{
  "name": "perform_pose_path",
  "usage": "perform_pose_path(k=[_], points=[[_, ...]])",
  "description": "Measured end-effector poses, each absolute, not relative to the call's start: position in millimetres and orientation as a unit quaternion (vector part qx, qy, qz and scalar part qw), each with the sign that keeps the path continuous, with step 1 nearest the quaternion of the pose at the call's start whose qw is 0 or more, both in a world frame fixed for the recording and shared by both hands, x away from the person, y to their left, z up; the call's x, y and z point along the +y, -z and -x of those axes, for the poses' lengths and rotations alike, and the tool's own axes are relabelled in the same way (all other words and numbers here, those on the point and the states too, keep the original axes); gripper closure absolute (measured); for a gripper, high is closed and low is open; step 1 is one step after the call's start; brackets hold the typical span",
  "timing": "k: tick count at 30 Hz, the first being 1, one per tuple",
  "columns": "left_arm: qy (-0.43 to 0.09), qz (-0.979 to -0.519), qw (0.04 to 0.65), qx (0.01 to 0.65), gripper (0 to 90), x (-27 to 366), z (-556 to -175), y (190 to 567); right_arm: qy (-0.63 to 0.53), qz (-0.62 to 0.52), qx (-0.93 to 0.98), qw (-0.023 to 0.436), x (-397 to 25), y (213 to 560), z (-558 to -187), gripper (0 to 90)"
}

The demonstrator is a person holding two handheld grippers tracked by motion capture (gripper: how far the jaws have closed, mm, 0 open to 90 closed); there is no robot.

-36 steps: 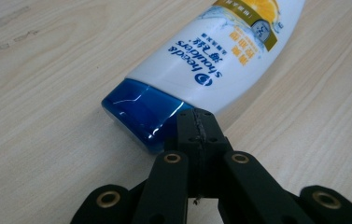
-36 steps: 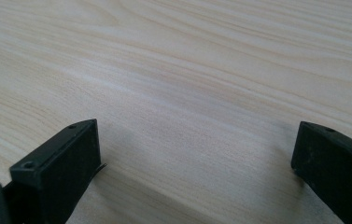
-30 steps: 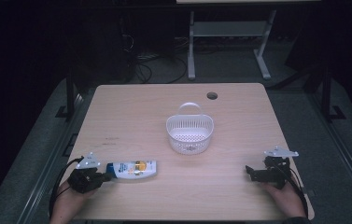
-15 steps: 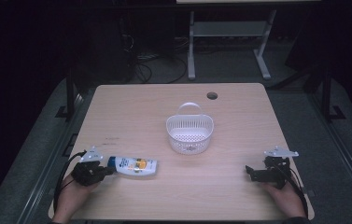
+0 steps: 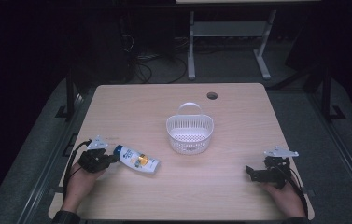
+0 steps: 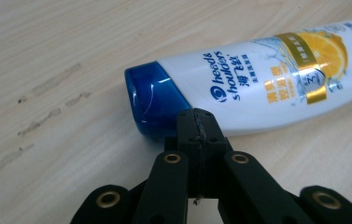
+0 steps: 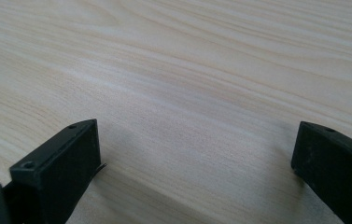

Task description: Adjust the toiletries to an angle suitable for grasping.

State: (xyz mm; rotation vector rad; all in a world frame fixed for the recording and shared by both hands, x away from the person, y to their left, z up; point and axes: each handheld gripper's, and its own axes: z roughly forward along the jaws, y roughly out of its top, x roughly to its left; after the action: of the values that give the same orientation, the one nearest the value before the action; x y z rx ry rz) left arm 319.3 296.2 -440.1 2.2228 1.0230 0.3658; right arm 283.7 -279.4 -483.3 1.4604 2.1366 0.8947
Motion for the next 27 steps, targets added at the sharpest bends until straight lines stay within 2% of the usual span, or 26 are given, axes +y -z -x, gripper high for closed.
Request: perform_pose_path(k=[12,19,27], points=[[-0.137,-0.848,0.343,0.379,90.0,285.7,-324.1,431.9,-0.320,-0.523,0.764,0.200,-279.4,483.3,-283.7,0.8],[-0.119,-0.849,0.373,0.354,90.0,258.1,-322.7,419.6,-0.320,-0.522,0.765,0.201,-279.5,483.3,-283.8,0.8],[-0.102,-0.861,0.378,0.325,89.9,222.8,-328.1,417.5,-0.320,-0.522,0.765,0.201,-279.5,483.3,-283.7,0.8]])
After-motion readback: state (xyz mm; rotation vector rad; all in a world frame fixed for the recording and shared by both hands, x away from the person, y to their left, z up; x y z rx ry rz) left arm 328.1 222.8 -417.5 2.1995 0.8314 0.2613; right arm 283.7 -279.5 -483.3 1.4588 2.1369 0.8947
